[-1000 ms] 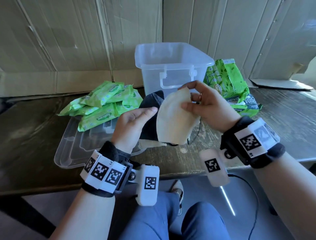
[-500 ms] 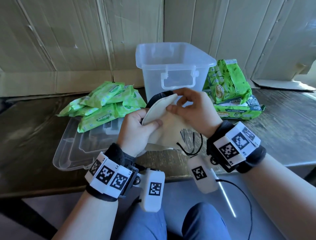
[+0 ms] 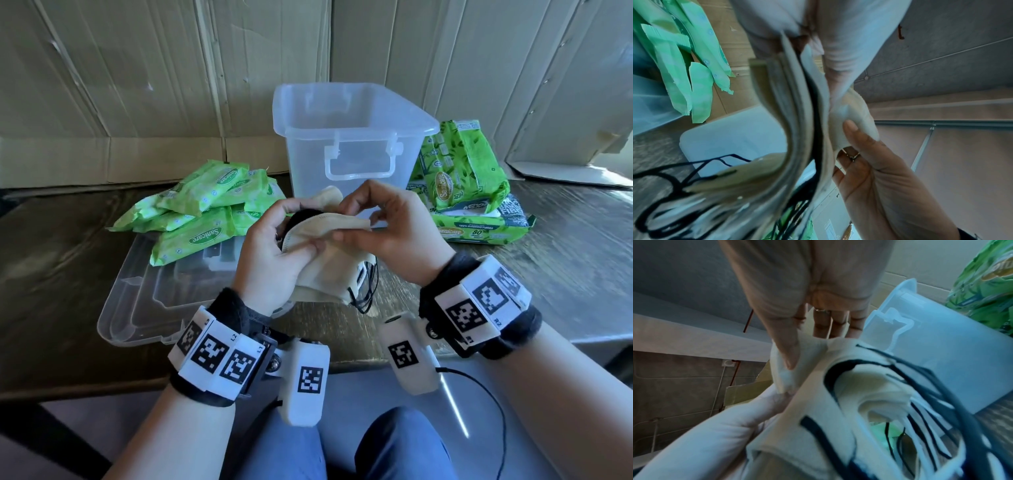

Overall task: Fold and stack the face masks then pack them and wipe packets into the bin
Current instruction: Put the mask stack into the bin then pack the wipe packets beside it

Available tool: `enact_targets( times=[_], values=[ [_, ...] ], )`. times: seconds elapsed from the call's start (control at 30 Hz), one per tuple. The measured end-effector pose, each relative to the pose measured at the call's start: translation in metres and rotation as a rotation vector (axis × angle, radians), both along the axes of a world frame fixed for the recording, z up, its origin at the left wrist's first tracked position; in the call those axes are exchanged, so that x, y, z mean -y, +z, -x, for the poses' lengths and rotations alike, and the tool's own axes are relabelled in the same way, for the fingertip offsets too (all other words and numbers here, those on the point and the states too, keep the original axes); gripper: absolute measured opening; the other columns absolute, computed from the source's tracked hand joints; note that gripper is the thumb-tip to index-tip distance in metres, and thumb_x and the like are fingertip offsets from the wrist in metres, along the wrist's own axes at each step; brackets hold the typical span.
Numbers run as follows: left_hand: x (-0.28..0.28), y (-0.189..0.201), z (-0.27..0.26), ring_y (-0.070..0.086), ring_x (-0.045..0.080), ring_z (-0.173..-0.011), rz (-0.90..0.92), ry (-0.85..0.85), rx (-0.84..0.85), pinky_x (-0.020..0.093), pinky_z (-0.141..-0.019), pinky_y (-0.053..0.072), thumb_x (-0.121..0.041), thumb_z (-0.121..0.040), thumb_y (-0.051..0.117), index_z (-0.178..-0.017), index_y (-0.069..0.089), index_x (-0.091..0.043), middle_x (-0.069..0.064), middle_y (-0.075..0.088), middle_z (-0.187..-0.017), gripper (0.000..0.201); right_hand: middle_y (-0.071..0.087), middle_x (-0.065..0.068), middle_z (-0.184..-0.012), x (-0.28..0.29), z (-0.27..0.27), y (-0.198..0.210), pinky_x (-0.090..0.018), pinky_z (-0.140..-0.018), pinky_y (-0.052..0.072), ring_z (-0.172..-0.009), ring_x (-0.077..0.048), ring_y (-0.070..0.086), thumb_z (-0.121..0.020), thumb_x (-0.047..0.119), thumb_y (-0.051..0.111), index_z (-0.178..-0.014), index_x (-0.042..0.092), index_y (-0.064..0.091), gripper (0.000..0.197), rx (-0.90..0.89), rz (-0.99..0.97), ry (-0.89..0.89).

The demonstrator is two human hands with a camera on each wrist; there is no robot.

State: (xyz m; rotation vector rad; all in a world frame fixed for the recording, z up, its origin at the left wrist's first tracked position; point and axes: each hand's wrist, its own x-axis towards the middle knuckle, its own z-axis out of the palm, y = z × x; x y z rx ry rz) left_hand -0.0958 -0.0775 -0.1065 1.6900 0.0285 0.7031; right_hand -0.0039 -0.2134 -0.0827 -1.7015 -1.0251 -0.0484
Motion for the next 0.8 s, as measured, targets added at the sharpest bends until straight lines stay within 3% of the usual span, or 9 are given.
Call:
enact_targets(
  times=[0.1, 0.2, 0.33, 0.4, 0.43, 0.57, 0.67, 0.73, 0.8],
  values=[
    [0.001, 0.001, 0.002, 0.064, -0.001, -0.077, -0.001, 0.009, -0.049, 0.021, -0.079, 0.052, 0.01, -0.076, 0.066, -0.086, 0.065, -0.031, -0.022, 0.07, -0.077, 0.042, 0.06, 0.012, -0.084, 0.0, 0.0, -0.001, -0.016, -0.065, 0.04, -0.069, 0.0, 0.051, -0.069, 0.021, 0.07, -0.092, 0.033, 0.048, 0.034, -0.038, 0.068, 0.052],
    [0.004, 0.001, 0.004, 0.064, 0.004, -0.072, 0.012, 0.007, -0.086, 0.023, -0.074, 0.054, 0.006, -0.077, 0.067, -0.082, 0.068, -0.026, -0.017, 0.071, -0.071, 0.033, 0.059, 0.006, -0.088, 0.0, 0.0, 0.001, -0.04, -0.075, 0.046, -0.08, -0.027, 0.053, -0.07, 0.022, 0.062, -0.097, 0.033, 0.045, 0.033, -0.07, 0.13, 0.075],
    [0.004, 0.003, 0.007, 0.065, 0.017, -0.076, 0.045, -0.01, -0.103, 0.04, -0.079, 0.054, -0.014, -0.071, 0.072, -0.075, 0.073, -0.028, -0.005, 0.073, -0.077, 0.015, 0.047, -0.043, -0.098, 0.004, 0.0, 0.006, -0.063, -0.082, 0.044, -0.076, -0.051, 0.049, -0.064, 0.02, 0.071, -0.105, 0.043, 0.044, 0.054, -0.215, 0.046, 0.168],
    [0.002, 0.005, 0.008, 0.065, 0.018, -0.078, 0.067, -0.032, -0.107, 0.041, -0.079, 0.053, -0.026, -0.064, 0.068, -0.078, 0.075, -0.033, -0.005, 0.074, -0.079, 0.017, 0.048, -0.039, -0.085, 0.005, -0.002, 0.008, -0.057, -0.079, 0.049, -0.067, -0.044, 0.045, -0.063, 0.008, 0.071, -0.112, 0.037, 0.04, 0.065, -0.283, 0.017, 0.192],
    [0.002, 0.006, 0.008, 0.065, 0.017, -0.078, 0.072, -0.042, -0.111, 0.04, -0.079, 0.053, -0.025, -0.065, 0.066, -0.078, 0.075, -0.034, -0.005, 0.074, -0.079, 0.018, 0.046, -0.027, -0.075, 0.005, -0.003, 0.008, -0.049, -0.075, 0.047, -0.064, -0.036, 0.039, -0.063, 0.003, 0.071, -0.116, 0.035, 0.038, 0.07, -0.285, 0.017, 0.182],
    [0.004, 0.008, 0.005, 0.065, 0.015, -0.083, 0.071, -0.064, -0.112, 0.038, -0.083, 0.053, -0.006, -0.074, 0.058, -0.084, 0.073, -0.029, -0.006, 0.073, -0.085, 0.029, 0.042, 0.012, -0.059, 0.002, -0.01, 0.001, -0.036, -0.067, 0.039, -0.064, -0.019, 0.036, -0.07, -0.007, 0.072, -0.131, 0.035, 0.029, 0.086, -0.245, 0.055, 0.075],
    [0.006, 0.01, 0.001, 0.063, 0.015, -0.104, 0.013, -0.076, -0.09, 0.039, -0.098, 0.047, 0.004, -0.083, 0.054, -0.11, 0.06, -0.029, -0.002, 0.068, -0.11, 0.043, 0.053, 0.004, -0.079, 0.0, -0.013, -0.001, -0.035, -0.075, 0.045, -0.072, -0.015, 0.05, -0.076, 0.014, 0.073, -0.135, 0.022, 0.037, 0.07, -0.14, 0.123, -0.043],
    [0.004, 0.011, 0.0, 0.057, 0.015, -0.116, -0.061, -0.084, -0.064, 0.042, -0.105, 0.041, -0.001, -0.08, 0.052, -0.12, 0.052, -0.039, -0.001, 0.062, -0.124, 0.055, 0.058, -0.008, -0.1, -0.002, -0.013, 0.002, -0.041, -0.085, 0.049, -0.088, -0.019, 0.059, -0.08, 0.033, 0.068, -0.118, 0.018, 0.054, 0.043, -0.074, 0.19, -0.029],
    [0.002, 0.011, -0.002, 0.059, 0.014, -0.111, -0.082, -0.095, -0.07, 0.043, -0.104, 0.041, -0.002, -0.08, 0.051, -0.123, 0.045, -0.047, -0.001, 0.06, -0.123, 0.063, 0.061, -0.014, -0.099, -0.004, -0.012, 0.002, -0.043, -0.081, 0.05, -0.088, -0.022, 0.06, -0.079, 0.043, 0.058, -0.101, 0.007, 0.057, 0.042, -0.107, 0.167, 0.033]
  ],
)
